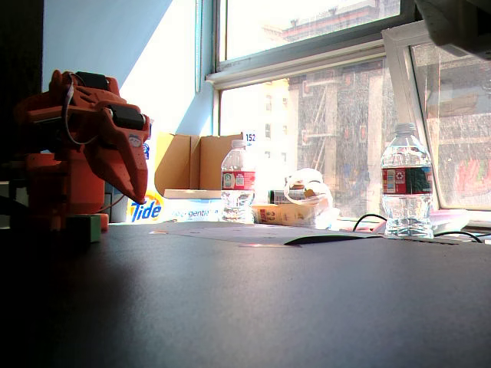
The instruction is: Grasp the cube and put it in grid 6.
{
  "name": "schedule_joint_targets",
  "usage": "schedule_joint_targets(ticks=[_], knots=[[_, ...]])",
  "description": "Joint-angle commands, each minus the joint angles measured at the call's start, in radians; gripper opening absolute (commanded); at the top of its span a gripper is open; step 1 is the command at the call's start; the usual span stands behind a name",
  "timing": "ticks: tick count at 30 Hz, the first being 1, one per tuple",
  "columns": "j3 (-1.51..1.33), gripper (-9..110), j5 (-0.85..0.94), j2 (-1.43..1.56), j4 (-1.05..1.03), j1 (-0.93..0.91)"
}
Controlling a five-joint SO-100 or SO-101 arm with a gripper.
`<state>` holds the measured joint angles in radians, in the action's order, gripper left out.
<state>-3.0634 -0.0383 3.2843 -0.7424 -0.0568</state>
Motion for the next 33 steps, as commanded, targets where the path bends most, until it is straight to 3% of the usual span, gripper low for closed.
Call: schedule_joint_targets(ticks=[1,3,10,12,21,26,33], knots=[[0.104,1,0.018,-0.104,-0.066,0.017],[0.298,7,0.025,-0.239,-0.163,0.017],[0.736,8,0.025,-0.569,-0.298,0.003],[0.811,16,0.029,-0.643,-0.357,0.002],[0.687,18,-0.031,-0.795,-0.426,-0.12],[0.615,36,-0.061,-0.851,-0.373,-0.198],[0.58,36,-0.066,-0.917,-0.281,-0.252]])
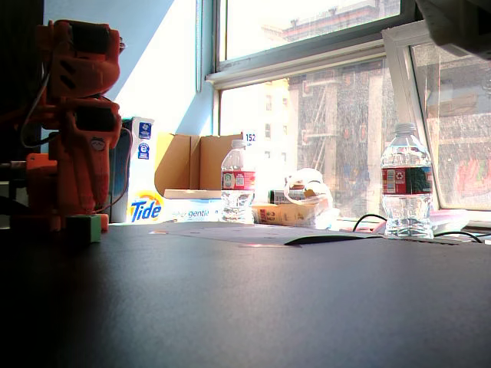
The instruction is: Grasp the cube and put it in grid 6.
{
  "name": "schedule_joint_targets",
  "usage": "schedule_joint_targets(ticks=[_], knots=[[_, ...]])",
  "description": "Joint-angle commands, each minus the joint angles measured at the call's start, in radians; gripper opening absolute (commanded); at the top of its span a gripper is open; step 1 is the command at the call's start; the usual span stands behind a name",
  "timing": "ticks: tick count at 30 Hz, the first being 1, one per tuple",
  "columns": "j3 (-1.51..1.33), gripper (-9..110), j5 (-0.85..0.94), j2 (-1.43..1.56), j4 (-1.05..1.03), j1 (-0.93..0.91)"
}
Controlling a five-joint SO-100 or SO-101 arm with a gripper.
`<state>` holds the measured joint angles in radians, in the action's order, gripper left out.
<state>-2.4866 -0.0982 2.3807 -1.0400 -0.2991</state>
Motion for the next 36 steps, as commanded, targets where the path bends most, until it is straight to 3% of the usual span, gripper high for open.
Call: schedule_joint_targets(ticks=[1,36], knots=[[0.003,36,-0.006,-0.021,0.023,-0.017],[0.173,34,-0.124,-0.314,0.038,-0.012]])
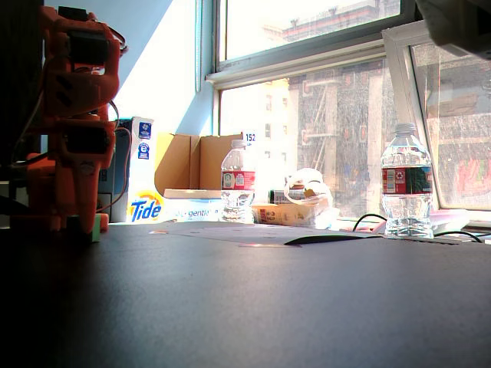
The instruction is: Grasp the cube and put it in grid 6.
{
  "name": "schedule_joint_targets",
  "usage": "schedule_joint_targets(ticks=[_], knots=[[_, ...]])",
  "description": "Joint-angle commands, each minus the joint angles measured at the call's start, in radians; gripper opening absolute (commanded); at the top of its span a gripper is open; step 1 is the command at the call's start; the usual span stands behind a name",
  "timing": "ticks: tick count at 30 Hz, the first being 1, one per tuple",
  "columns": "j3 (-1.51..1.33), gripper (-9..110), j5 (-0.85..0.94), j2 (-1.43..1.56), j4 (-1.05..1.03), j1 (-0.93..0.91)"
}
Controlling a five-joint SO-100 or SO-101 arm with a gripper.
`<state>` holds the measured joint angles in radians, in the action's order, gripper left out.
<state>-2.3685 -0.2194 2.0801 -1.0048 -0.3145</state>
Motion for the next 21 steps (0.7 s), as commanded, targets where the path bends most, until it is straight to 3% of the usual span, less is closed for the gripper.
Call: schedule_joint_targets(ticks=[1,21], knots=[[0.064,34,-0.008,-0.026,0.002,0.003],[0.081,27,-0.023,-0.06,0.012,0.003]])
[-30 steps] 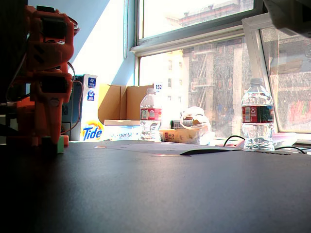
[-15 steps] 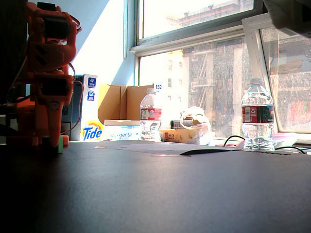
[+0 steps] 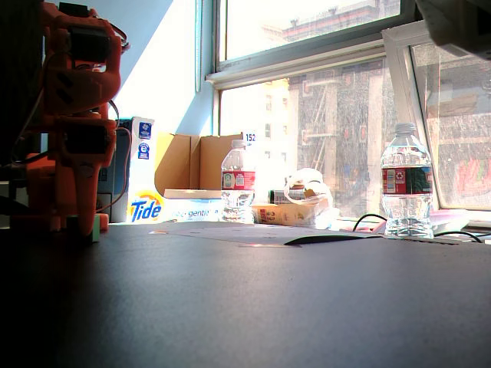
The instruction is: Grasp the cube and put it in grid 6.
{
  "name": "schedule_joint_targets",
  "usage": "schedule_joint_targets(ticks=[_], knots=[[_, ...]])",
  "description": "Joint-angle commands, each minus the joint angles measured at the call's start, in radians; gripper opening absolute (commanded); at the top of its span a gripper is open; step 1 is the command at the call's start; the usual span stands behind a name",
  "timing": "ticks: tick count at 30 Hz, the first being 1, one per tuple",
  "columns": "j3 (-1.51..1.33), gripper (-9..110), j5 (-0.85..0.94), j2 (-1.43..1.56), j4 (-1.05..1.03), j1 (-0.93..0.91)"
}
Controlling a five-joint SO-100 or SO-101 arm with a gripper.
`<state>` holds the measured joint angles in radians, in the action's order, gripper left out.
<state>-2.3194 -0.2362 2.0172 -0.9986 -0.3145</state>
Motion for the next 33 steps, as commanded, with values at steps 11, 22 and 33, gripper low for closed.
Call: schedule_joint_targets(ticks=[11,22,33], knots=[[0.04,25,-0.006,-0.021,0.043,-0.009],[0.04,16,0.005,-0.023,0.057,-0.011],[0.063,0,0.06,0.005,0.017,-0.011]])
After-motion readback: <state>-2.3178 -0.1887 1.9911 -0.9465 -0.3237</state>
